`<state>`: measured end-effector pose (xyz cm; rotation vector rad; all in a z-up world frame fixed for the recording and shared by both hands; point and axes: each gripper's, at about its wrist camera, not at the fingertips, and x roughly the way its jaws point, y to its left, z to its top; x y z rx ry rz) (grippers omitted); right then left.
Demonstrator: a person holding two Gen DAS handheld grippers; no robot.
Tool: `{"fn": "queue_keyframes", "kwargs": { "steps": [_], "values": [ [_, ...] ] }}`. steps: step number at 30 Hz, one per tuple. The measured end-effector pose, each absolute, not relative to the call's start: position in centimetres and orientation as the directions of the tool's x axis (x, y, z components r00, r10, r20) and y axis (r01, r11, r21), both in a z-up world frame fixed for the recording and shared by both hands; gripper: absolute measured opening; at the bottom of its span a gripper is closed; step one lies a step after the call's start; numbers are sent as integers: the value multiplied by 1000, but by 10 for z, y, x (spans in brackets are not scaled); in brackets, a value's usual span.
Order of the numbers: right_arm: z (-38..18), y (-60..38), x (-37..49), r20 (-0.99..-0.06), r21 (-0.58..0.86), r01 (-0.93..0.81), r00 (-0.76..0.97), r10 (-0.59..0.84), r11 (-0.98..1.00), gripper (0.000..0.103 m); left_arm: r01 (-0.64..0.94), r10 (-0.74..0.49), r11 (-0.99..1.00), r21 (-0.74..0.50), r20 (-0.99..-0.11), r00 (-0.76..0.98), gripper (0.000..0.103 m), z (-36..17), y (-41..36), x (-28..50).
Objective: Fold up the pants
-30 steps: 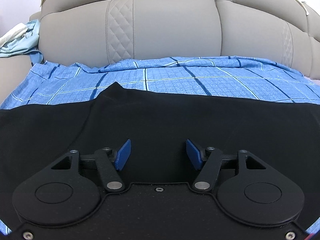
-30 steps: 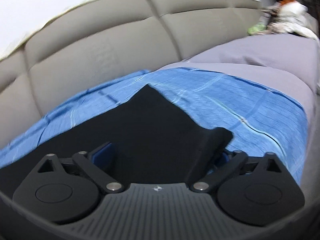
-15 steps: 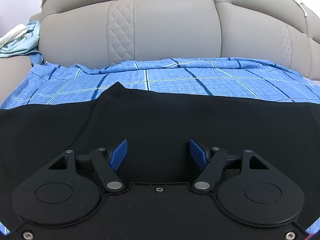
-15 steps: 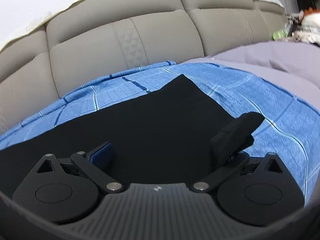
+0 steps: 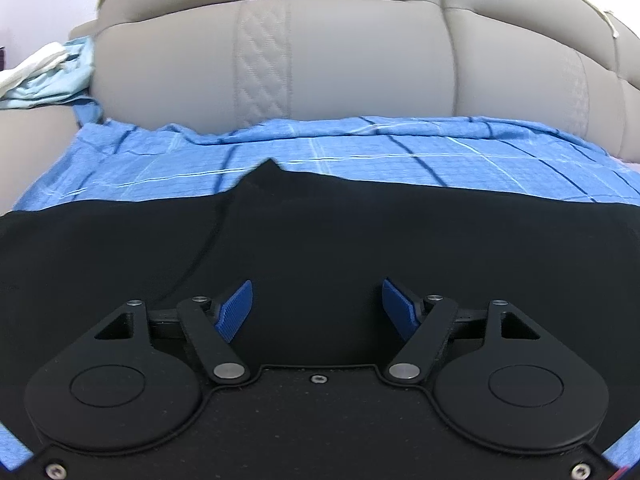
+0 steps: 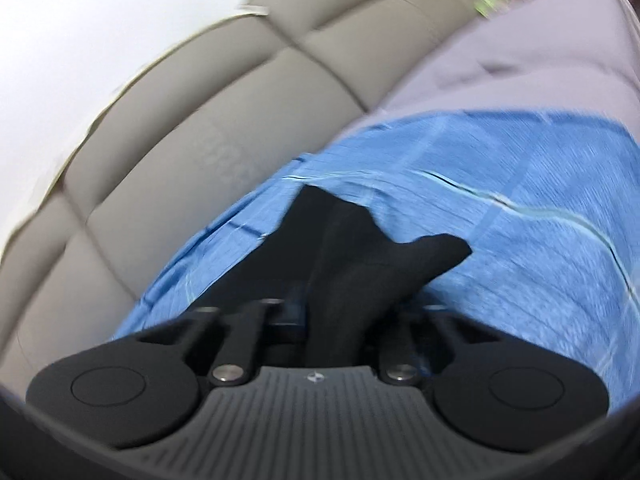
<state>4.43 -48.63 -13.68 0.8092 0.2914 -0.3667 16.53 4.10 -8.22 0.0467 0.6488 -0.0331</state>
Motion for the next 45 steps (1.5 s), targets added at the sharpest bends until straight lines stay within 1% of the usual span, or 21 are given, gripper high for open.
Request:
{"fn": "queue_keyframes", "kwargs": {
  "steps": [2,4,6,9,11,13,15,18,21,22,23,24,26,31,32,33,35,37,39,43,45],
  "values": [
    [-136,-492,44,-410,683,442,891,-196,581,8,29,-4,999,32,-597,802,71,-83,54,165],
    [-125,-488,51,-450,647,480,867,-212,592,7,9,9,1000,27,-586,811,70,-84,69,165],
    [-104,-471,64,-478,551,510,842,-251,661,6,-6,14,1000,16,-572,820,70,-85,84,164],
    [-65,-421,98,-473,369,465,839,-268,805,6,-31,19,999,-12,-555,831,69,-87,107,162],
    [-43,-368,125,-457,232,371,858,-236,899,6,-69,31,997,-47,-563,826,68,-82,120,162],
    [-30,-302,150,-445,132,230,883,-150,964,6,-83,13,992,-100,-558,830,66,-76,132,162],
    [-30,-230,170,-449,91,53,894,-7,994,6,-91,0,986,-143,-536,844,66,-68,145,158],
    [-50,-131,178,-493,48,-200,848,197,979,6,-120,25,980,-160,-497,868,66,-62,161,144],
    [-74,-57,165,-539,10,-363,783,310,932,6,-153,45,970,-187,-483,874,66,-59,177,131],
    [-79,-41,159,-543,0,-401,769,337,916,6,-157,42,967,-202,-481,876,66,-59,182,128],
    [-82,-25,147,-522,-53,-425,783,338,904,7,-161,39,963,-217,-479,877,66,-59,187,125],
    [-84,-10,138,-517,-115,-452,788,336,884,13,-163,37,960,-227,-478,878,66,-59,190,122],
    [-84,4,127,-507,-148,-504,778,372,851,28,-171,38,956,-238,-480,876,66,-59,197,120],
    [-85,10,111,-515,-131,-555,746,422,822,31,-171,28,950,-260,-477,879,66,-60,203,115],
    [-81,10,106,-508,-125,-564,743,435,816,39,-164,20,950,-266,-472,881,66,-60,203,114],
    [-80,8,103,-505,-108,-575,734,454,811,58,-152,7,950,-274,-467,884,66,-59,202,113],
    [-78,-2,96,-502,-44,-596,707,498,802,76,-117,-36,946,-301,-460,887,66,-58,200,113],
    [-74,-11,84,-489,1,-612,689,534,791,79,-75,-94,938,-339,-457,885,66,-58,196,114],
    [-74,-19,71,-482,-4,-600,702,524,800,84,-33,-142,934,-357,-452,881,67,-58,190,114],
    [-75,-53,43,-457,-34,-495,780,427,868,86,48,-216,934,-354,-453,865,67,-57,168,106],
    [-77,-74,29,-446,-64,-402,830,335,913,88,92,-266,926,-367,-459,848,68,-58,159,98]
  ]
}}
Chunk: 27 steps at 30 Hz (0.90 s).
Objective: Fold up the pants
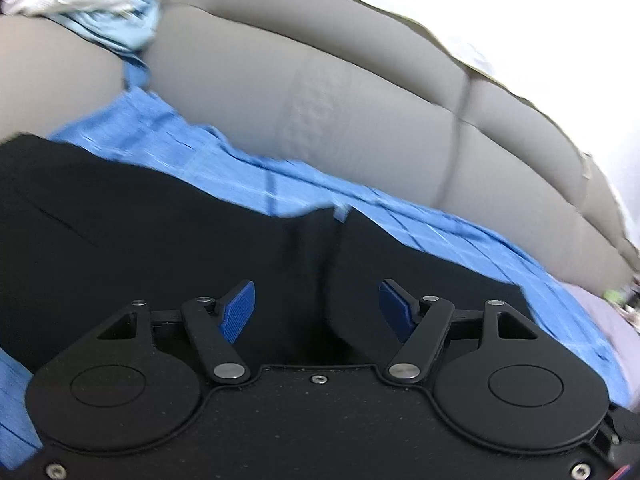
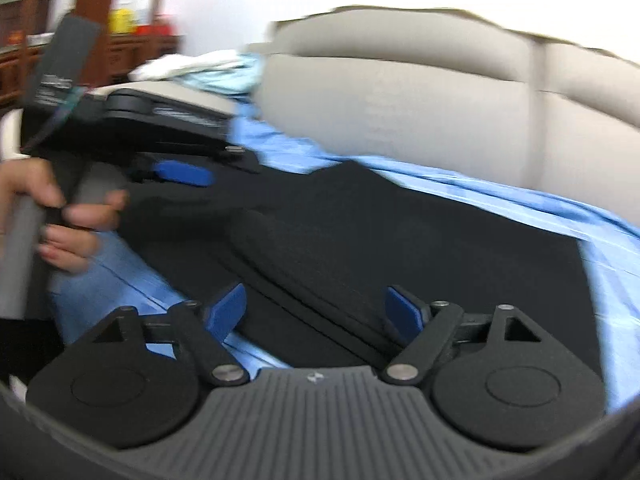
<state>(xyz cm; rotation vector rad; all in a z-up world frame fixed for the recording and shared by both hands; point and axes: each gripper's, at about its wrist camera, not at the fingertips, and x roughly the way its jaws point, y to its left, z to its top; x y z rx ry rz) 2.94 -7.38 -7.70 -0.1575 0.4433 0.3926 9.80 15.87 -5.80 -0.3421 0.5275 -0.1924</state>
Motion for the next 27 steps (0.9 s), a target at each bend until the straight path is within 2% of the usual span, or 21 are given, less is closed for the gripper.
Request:
{"fn": "queue_keyframes", "kwargs": {
  "steps": [5,9,13,21,23,24,25,27],
  "values": [
    [-90,-113,5,-419,-231,-126,908,18,965,89,28,-213,940,-340,-520,827,68,-66,142,75],
    [-99,-135,2,-425,-291,-15,898,-115,957,90,-71,-261,860,-506,-555,790,67,-76,145,49],
    [-106,-144,4,-418,-303,23,895,-155,953,93,-99,-279,830,-549,-563,778,67,-78,139,41],
    [-115,-154,5,-394,-255,24,910,-127,967,95,-191,-185,824,-534,-572,799,66,-80,125,72],
    [-117,-160,7,-395,-215,23,912,-108,976,95,-216,-158,820,-531,-572,805,59,-79,121,78],
    [-118,-163,9,-398,-195,22,912,-100,981,95,-239,-132,820,-520,-578,805,43,-79,119,80],
    [-118,-167,10,-401,-170,20,912,-88,985,95,-257,-115,821,-509,-589,800,33,-80,118,81],
    [-118,-173,12,-409,-127,26,910,-76,992,95,-267,-103,816,-512,-584,805,33,-82,117,81]
  ]
}}
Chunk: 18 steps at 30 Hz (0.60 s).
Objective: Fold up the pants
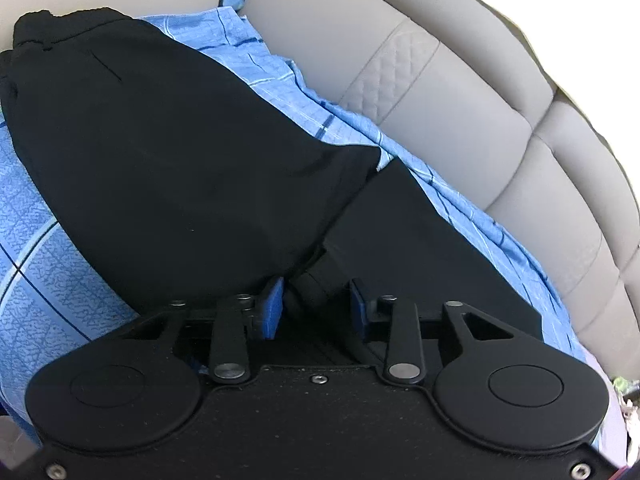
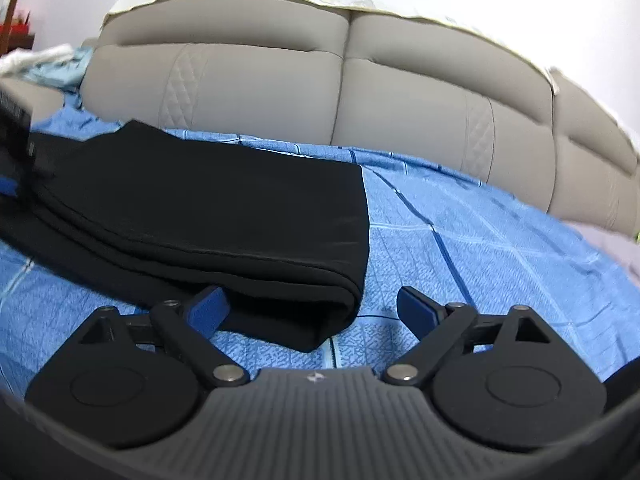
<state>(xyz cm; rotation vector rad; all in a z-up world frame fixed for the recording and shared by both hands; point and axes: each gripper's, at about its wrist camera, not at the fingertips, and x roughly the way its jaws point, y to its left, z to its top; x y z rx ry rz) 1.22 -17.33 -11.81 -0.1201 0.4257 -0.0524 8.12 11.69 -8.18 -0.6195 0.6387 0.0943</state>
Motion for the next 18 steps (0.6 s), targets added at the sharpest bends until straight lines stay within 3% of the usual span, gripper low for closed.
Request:
{"fn": "queue_keyframes", "kwargs": {
  "steps": [2,5,8,9,10,13,18],
  "values": [
    [-118,-179,13,-414,-88,33,908,-67,996,95,-283,-91,804,-523,-579,811,36,-83,116,81],
    [-120,-183,12,-416,-48,44,907,-60,998,93,-279,-101,788,-550,-562,821,51,-82,113,81],
    [-120,-182,10,-406,-45,38,912,-53,998,85,-295,-87,788,-540,-573,815,53,-79,108,88],
    [-120,-182,9,-403,-46,34,914,-49,998,81,-302,-79,788,-537,-574,815,43,-79,107,89],
    [-120,-183,9,-401,-45,31,915,-46,999,79,-314,-66,789,-528,-581,811,17,-79,106,91],
    [-119,-183,7,-399,-37,33,916,-45,999,73,-349,-34,789,-506,-603,797,15,-80,103,92],
    [-118,-189,5,-397,-30,47,916,-55,998,49,-336,74,859,-386,-557,827,15,-66,93,72]
  ]
}}
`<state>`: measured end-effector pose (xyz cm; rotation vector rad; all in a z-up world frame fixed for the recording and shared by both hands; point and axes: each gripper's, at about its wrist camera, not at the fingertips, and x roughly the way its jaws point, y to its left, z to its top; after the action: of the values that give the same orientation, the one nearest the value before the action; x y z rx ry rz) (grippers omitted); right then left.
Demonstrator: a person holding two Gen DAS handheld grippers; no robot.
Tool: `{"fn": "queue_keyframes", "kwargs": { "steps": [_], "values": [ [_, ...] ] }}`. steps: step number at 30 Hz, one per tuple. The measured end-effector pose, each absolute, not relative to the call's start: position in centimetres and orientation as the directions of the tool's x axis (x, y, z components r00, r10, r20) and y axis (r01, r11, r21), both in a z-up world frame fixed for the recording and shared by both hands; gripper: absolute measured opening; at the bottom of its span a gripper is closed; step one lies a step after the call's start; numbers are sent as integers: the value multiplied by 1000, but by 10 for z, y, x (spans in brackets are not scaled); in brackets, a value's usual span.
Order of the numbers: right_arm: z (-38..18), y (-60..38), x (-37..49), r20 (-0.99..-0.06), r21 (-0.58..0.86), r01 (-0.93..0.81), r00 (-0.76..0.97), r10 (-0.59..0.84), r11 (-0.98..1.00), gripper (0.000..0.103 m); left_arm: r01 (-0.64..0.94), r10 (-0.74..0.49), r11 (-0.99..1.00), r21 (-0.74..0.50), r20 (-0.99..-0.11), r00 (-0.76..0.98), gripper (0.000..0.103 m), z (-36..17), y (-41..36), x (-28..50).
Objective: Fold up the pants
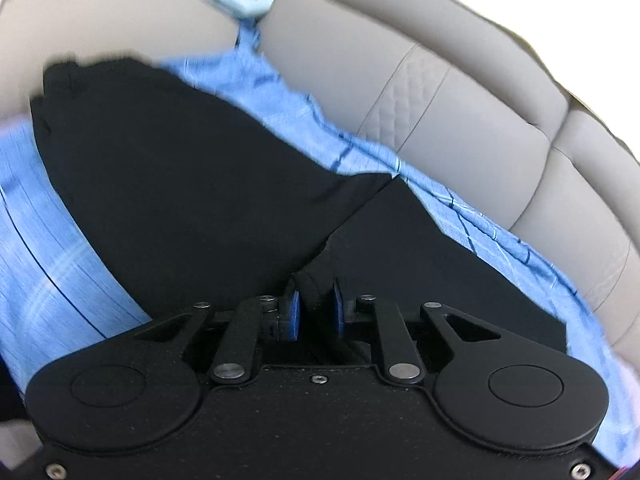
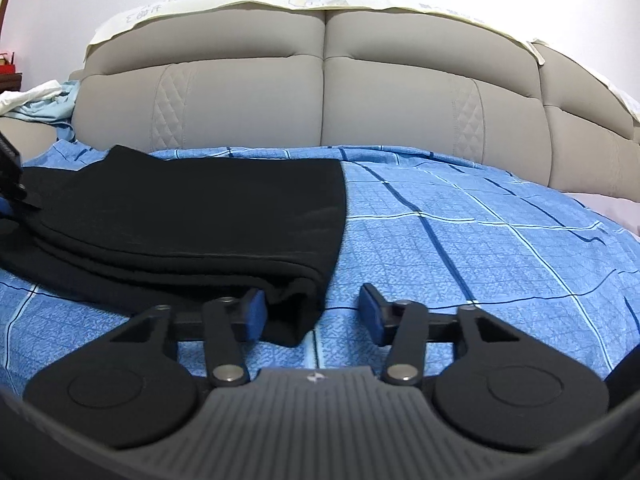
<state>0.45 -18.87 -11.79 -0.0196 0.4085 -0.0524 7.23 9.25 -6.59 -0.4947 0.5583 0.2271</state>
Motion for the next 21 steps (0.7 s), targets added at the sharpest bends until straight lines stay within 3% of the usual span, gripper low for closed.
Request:
{"fn": "queue_keyframes", "kwargs": {
  "steps": [1,3,11,15,16,17,19,21],
  "values": [
    [-118,-189,3,-396,-32,45,917,-54,998,46,-331,87,869,-368,-546,833,15,-64,92,67],
    [-119,-189,1,-396,-49,49,916,-64,998,26,-327,117,889,-322,-530,840,16,-62,93,59],
    [-120,-184,-1,-393,-90,24,918,-57,996,28,-344,125,894,-288,-577,807,17,-81,109,58],
    [-120,-183,-1,-396,-99,30,916,-67,995,29,-330,128,908,-259,-578,806,23,-81,108,61],
    [-120,-183,-1,-398,-102,31,915,-70,994,34,-329,124,907,-263,-579,806,23,-81,110,61],
    [-119,-184,-1,-402,-105,30,913,-70,994,48,-326,118,906,-269,-579,806,24,-81,112,61],
    [-118,-186,-1,-420,-95,22,905,-60,995,61,-318,111,910,-267,-582,806,32,-79,115,58],
    [-114,-192,1,-438,-24,-9,899,-2,1000,87,-321,128,917,-236,-586,800,43,-74,117,53]
  ]
}}
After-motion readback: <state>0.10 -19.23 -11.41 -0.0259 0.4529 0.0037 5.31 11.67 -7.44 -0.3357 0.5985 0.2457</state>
